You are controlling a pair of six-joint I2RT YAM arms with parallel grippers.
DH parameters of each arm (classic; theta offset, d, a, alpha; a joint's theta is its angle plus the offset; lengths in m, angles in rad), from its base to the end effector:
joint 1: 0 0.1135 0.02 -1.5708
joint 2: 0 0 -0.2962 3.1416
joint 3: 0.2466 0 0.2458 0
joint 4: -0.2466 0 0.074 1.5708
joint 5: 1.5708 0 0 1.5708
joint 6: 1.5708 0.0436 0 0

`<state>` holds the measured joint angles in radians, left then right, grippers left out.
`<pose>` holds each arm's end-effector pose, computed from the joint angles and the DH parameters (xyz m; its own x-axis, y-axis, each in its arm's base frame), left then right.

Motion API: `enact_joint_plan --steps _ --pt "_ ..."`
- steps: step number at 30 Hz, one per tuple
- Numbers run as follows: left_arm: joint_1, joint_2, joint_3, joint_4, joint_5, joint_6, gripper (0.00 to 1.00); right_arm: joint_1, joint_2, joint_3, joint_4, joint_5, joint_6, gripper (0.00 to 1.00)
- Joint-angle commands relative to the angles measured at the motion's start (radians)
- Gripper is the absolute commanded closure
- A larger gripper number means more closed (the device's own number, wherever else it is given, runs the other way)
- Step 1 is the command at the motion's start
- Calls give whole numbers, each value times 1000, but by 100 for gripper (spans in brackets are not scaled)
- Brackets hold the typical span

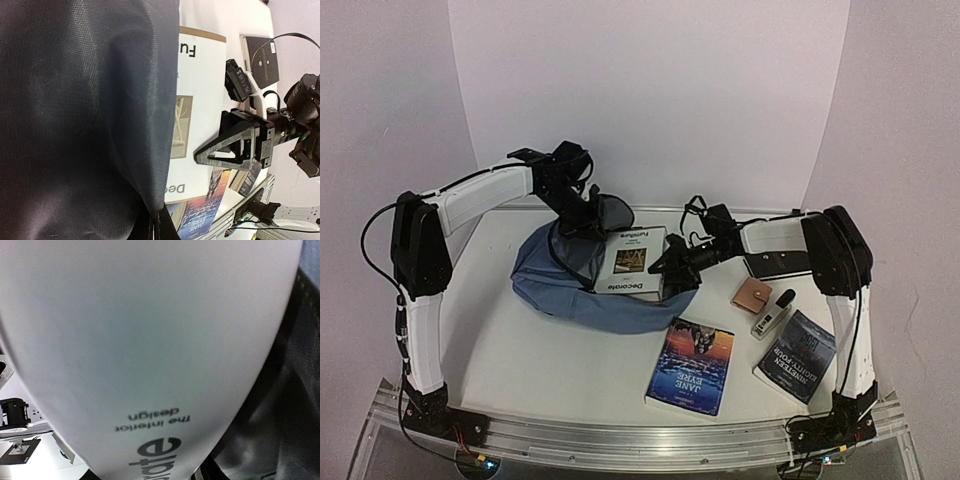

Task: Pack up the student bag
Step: Place the book in the student bag.

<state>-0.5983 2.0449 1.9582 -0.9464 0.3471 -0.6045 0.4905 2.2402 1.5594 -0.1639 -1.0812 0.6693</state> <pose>0.3691 -0.2695 0.3174 -0.9668 0.0122 -0.2553 0.1509 0.8335 -0.5315 0.4137 0.2645 0.1717 -0.9754 -0.1901 -0.1113 -0.1698 0.3274 0.9295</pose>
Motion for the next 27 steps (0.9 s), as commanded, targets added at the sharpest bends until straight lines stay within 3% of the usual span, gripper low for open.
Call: enact_joint_plan --steps 1,8,16,23,27 --pt "-3 -73 3 151 72 -11 100 38 -28 48 61 26 75 100" --pt "-3 -66 -18 221 97 -28 100 90 -6 31 451 -13 375 100" --pt "-3 -60 -35 277 135 -35 100 156 85 55 648 22 522 100" --pt "-4 -96 -97 351 158 -75 100 164 112 65 703 113 533 100" --pt "-1 -138 -157 345 112 -87 100 163 120 121 722 130 537 94"
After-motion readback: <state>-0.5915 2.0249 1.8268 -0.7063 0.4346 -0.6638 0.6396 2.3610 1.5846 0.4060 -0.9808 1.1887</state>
